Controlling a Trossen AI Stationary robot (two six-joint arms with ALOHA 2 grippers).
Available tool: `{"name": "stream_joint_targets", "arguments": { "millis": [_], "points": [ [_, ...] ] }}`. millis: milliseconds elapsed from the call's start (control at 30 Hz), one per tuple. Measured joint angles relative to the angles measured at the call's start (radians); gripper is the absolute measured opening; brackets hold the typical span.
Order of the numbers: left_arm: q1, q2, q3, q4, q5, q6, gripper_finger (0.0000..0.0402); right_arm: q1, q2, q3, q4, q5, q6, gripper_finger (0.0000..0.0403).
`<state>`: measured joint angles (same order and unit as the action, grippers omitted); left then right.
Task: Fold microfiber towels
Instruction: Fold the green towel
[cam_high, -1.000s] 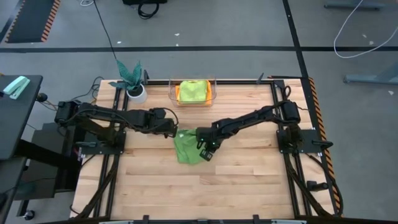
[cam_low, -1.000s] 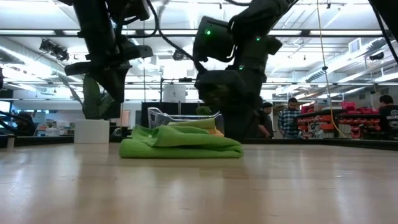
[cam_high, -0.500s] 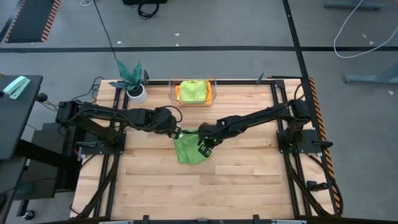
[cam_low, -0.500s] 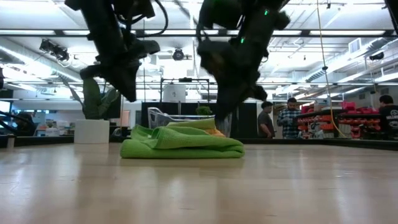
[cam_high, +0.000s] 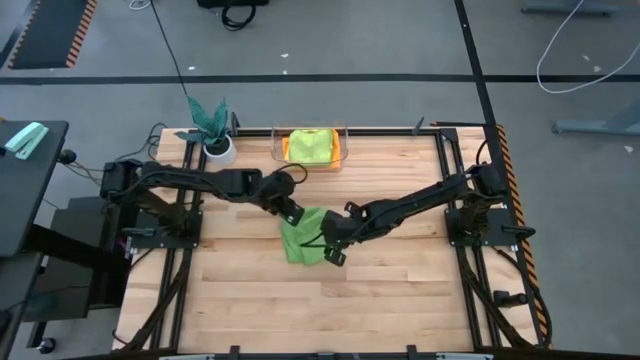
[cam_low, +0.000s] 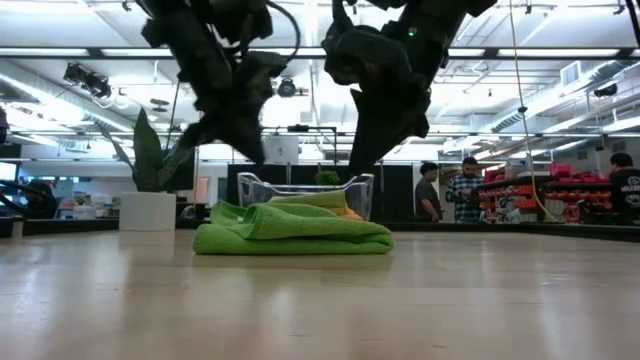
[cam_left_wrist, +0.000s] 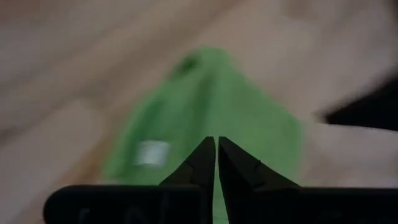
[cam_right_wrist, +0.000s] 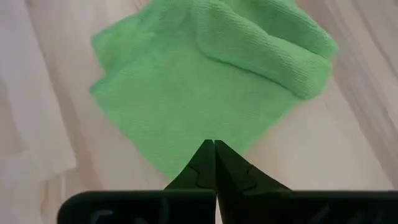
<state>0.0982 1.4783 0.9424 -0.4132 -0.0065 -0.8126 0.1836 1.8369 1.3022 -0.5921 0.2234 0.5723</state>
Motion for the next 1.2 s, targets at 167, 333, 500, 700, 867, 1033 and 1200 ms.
{"name": "stream_joint_targets", "arguments": {
  "millis": [167,333,500,700,867,1033,1200],
  "points": [
    [-0.017,0.044,0.002,0.185,0.157,0.013,0.0031,-0.032,0.001,0.000,-0.003,0.019,-0.045,0.0001],
    [-0.032,0.090,0.001,0.159,0.184,0.010,0.0024,-0.061,0.003,-0.005,0.018,0.036,-0.140,0.0000],
    [-0.060,0.142,0.001,0.177,0.194,0.000,0.0027,-0.050,0.050,-0.011,0.058,0.036,-0.226,0.0000],
    [-0.091,0.202,0.025,0.239,0.206,-0.024,0.0031,-0.049,0.096,-0.008,0.093,0.034,-0.261,0.0000],
    [-0.093,0.265,0.101,0.174,0.217,0.017,0.0024,-0.043,0.101,-0.012,0.112,0.033,-0.294,0.0000],
    [-0.086,0.321,0.172,-0.008,0.134,0.071,0.0028,-0.046,0.102,-0.023,0.133,0.040,-0.267,0.0000],
    [-0.070,0.353,0.194,-0.051,0.005,0.067,0.0034,-0.037,0.097,-0.037,0.178,0.029,-0.232,0.0000]
  ]
}}
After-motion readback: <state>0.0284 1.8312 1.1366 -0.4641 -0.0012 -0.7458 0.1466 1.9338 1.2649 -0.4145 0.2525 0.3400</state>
